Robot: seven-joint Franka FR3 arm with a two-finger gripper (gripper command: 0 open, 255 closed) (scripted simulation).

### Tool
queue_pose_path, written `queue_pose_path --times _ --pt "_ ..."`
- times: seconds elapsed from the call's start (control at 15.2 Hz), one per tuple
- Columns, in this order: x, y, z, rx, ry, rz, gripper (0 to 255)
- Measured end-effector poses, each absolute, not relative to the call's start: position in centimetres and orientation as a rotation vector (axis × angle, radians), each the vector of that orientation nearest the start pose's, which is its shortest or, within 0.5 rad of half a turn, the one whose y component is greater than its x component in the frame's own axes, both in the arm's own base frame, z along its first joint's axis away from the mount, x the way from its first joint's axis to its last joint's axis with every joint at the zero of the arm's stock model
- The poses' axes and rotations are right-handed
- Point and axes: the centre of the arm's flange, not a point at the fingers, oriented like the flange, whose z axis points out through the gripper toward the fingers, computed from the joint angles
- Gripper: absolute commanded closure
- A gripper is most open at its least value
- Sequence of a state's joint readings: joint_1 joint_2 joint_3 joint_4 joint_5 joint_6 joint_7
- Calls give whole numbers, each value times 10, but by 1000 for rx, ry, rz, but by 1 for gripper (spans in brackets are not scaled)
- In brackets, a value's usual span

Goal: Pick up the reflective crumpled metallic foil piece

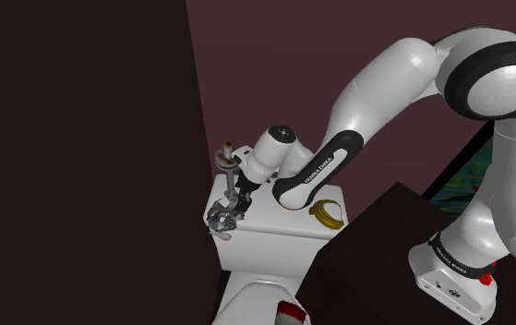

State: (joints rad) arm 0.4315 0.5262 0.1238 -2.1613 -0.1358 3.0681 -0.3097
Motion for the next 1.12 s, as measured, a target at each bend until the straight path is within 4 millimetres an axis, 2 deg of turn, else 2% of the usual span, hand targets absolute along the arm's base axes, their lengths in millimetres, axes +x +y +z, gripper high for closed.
queue_pose_path --times 0.4,0.46,0.53,0.73,1.12 --pt "494 314 188 -2626 -1407 -678 255" --pt "487 313 190 -2622 -1401 -692 255" --pt "494 322 192 -2626 -1399 -686 255" --pt "497 327 198 -2667 -1406 -583 255" --pt "494 319 217 -2701 -1415 -465 255"
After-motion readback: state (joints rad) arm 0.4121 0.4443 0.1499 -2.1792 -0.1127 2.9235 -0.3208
